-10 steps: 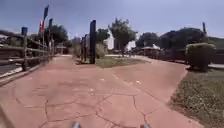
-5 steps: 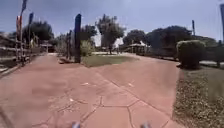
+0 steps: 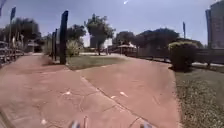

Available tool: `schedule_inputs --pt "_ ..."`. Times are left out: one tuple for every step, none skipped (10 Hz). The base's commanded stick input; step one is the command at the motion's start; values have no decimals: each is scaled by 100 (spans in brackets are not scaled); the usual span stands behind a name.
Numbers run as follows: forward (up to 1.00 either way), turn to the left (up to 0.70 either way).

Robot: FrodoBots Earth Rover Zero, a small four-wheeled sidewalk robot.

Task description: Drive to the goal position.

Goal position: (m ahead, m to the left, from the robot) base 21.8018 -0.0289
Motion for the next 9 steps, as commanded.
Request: schedule_inputs --pt "85 -31" --pt "85 -34" --pt "85 -34" --pt "85 -34" --pt "85 -34" --pt "85 -34" --pt "85 -32" --pt "85 -31" --pt "85 -33"
